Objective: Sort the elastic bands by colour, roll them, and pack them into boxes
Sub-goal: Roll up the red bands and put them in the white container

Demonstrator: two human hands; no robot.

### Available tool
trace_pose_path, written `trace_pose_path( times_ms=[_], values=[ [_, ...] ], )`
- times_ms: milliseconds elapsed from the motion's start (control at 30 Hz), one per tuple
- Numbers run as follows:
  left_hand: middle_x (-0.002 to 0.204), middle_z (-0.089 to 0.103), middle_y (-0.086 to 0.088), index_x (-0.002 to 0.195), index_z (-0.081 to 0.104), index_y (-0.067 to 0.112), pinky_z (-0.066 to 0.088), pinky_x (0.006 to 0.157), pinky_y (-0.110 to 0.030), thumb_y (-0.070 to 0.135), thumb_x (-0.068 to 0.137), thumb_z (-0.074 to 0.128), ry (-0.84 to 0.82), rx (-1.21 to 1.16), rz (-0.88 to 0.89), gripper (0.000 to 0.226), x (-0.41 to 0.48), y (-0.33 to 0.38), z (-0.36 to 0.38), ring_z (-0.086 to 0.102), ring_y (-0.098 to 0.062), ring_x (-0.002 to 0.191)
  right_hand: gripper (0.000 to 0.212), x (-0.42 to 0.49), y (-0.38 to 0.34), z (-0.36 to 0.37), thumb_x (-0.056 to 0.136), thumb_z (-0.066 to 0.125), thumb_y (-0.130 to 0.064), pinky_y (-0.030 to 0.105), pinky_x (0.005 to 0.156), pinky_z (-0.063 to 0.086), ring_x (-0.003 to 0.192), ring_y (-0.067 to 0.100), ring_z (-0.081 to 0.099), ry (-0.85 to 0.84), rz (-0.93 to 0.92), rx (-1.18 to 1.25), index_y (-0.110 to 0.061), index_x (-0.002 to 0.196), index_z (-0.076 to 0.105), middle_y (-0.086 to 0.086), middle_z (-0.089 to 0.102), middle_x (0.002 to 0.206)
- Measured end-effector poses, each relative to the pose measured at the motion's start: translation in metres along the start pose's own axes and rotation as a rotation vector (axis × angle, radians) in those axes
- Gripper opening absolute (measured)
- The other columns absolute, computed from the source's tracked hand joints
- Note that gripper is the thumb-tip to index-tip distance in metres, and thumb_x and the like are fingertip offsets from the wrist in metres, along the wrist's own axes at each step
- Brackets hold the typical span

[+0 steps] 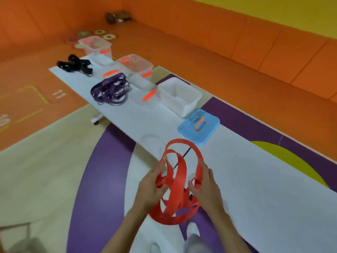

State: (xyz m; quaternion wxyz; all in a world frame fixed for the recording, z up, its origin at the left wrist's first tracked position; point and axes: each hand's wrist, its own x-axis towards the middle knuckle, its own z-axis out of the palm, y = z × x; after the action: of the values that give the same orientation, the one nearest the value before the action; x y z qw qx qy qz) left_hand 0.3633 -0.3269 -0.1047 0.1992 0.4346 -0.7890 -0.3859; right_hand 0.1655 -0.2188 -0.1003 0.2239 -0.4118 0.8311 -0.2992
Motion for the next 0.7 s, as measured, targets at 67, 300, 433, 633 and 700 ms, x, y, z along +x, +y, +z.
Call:
trace_pose_path(
  times_ms=[67, 300, 433, 633, 700],
  values=[
    [0.09, 0.056, 0.02, 0.156, 0.02, 0.066, 0.044, 0.071, -0.009, 0.024, 0.086, 0.069, 0.034, 0.015, -0.051, 0.095, 0.005, -0.017, -0.023, 0.061, -0.005, 0.082, 0.096, 0.015, -0.027, 0.016, 0.091, 0.074, -0.04, 0.036, 0.089, 0.056, 0.111, 0.021, 0.07, -0.031, -0.021, 0.004, -0.049, 0.162, 0.01, -0.008, 0.049, 0.146],
    [0.081, 0.054, 0.011, 0.16, 0.028, 0.057, 0.052, 0.065, -0.02, 0.009, 0.085, 0.07, 0.13, 0.009, -0.122, 0.098, 0.047, -0.056, -0.079, 0.056, -0.013, 0.072, 0.105, 0.09, -0.077, 0.066, 0.092, 0.072, -0.057, 0.046, 0.104, 0.054, 0.134, 0.026, 0.063, -0.113, -0.068, -0.004, -0.048, 0.163, -0.005, -0.004, 0.039, 0.166],
    [0.066, 0.05, 0.009, 0.157, 0.028, 0.061, 0.049, 0.057, -0.021, 0.007, 0.078, 0.067, 0.178, -0.02, -0.158, 0.103, 0.1, -0.077, -0.097, 0.051, -0.012, 0.06, 0.097, 0.147, -0.091, 0.091, 0.095, 0.073, -0.045, 0.039, 0.099, 0.055, 0.129, 0.023, 0.064, -0.103, -0.057, 0.007, -0.038, 0.166, 0.007, -0.004, 0.049, 0.15],
    [0.074, 0.061, 0.012, 0.147, 0.022, 0.07, 0.049, 0.058, -0.013, 0.018, 0.079, 0.068, 0.087, 0.019, -0.149, 0.097, 0.201, -0.094, -0.123, 0.063, -0.008, 0.071, 0.096, 0.231, -0.109, 0.108, 0.095, 0.075, -0.044, 0.044, 0.107, 0.055, 0.134, 0.023, 0.062, -0.115, 0.01, 0.086, -0.032, 0.167, 0.014, -0.003, 0.05, 0.153],
    [0.074, 0.06, 0.018, 0.147, 0.023, 0.064, 0.046, 0.055, -0.009, 0.025, 0.076, 0.065, 0.042, 0.005, -0.153, 0.091, 0.237, -0.093, -0.125, 0.065, -0.002, 0.073, 0.096, 0.259, -0.111, 0.11, 0.094, 0.076, -0.043, 0.043, 0.109, 0.053, 0.136, 0.024, 0.06, -0.111, 0.034, 0.105, -0.03, 0.167, 0.016, -0.001, 0.049, 0.156]
  ],
)
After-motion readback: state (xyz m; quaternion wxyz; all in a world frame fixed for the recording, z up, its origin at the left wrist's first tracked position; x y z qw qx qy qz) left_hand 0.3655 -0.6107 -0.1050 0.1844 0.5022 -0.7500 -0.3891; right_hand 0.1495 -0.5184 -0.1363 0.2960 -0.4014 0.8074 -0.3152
